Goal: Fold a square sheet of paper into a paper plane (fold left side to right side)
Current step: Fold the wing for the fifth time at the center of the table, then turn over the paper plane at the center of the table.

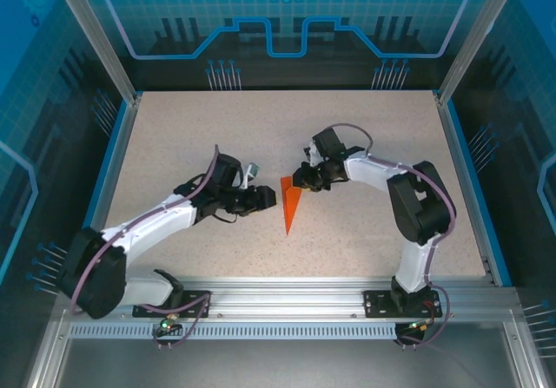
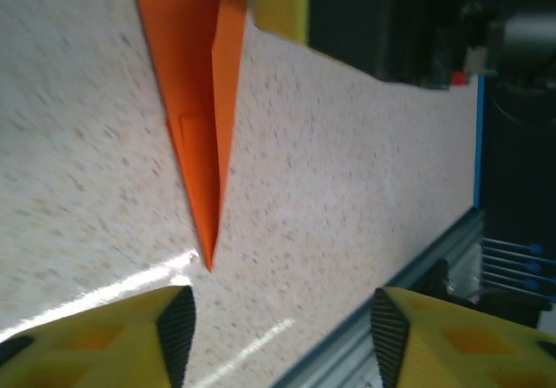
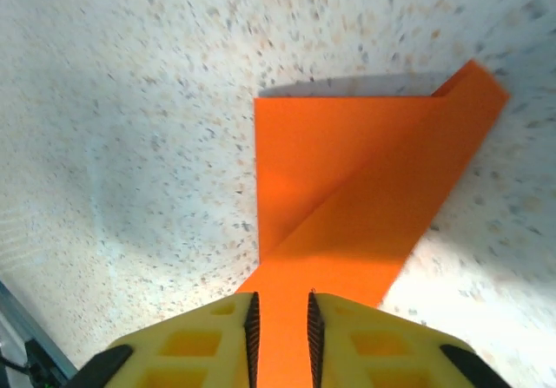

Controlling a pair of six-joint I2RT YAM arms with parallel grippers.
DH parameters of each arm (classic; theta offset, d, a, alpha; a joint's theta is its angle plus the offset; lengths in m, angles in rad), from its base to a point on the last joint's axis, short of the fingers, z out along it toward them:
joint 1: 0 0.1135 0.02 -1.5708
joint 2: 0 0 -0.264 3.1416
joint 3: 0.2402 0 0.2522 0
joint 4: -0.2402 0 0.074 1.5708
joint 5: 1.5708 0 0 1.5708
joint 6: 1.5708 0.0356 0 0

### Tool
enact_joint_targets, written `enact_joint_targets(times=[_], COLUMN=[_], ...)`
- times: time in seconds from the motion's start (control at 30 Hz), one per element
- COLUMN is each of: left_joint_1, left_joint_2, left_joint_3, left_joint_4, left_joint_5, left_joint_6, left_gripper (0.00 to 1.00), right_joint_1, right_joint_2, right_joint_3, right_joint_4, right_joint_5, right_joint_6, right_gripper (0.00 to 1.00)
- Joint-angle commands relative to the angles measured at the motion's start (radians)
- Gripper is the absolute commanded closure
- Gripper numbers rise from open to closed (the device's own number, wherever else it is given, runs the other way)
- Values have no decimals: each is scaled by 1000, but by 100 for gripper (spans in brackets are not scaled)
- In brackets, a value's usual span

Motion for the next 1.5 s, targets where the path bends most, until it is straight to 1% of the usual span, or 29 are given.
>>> enact_joint_targets(times=[0.0,0.13,0.17,0.23,0.4,0.53,0.67,0.77,0.93,1.03,1.1,1.23,1.37,1.47], left_joint_1=[27,46,51,59,68,70,72,73,74,75,76,76,76,77], left_joint_2=[-60,-93,-98,-103,-110,-125,-146,-156,-160,-159,-159,-163,-181,-202], left_joint_3=[34,54,57,62,57,47,30,27,38,43,48,60,74,83], left_joint_4=[-82,-132,-142,-149,-147,-165,-179,-190,-207,-210,-211,-224,-246,-264], left_joint_5=[-140,-255,-279,-308,-316,-326,-337,-348,-360,-366,-366,-373,-391,-419], left_joint_6=[29,46,47,47,50,57,61,69,84,87,89,100,112,123], left_gripper=[34,26,25,23,22,21,20,19,18,18,17,17,16,16], right_joint_1=[31,94,114,149,228,251,265,272,274,275,275,275,276,276], right_joint_2=[-86,-132,-133,-117,-14,55,102,122,104,74,47,-20,-98,-141], right_joint_3=[9,10,11,18,110,161,191,210,217,217,214,207,209,200], right_joint_4=[-134,-217,-229,-234,-295,-328,-349,-376,-409,-422,-428,-425,-402,-353], right_joint_5=[140,276,300,314,380,412,434,455,480,485,485,464,400,338], right_joint_6=[-44,-17,-2,15,36,48,47,44,37,32,29,23,18,22], right_gripper=[67,51,47,42,37,37,44,54,76,92,100,100,100,100])
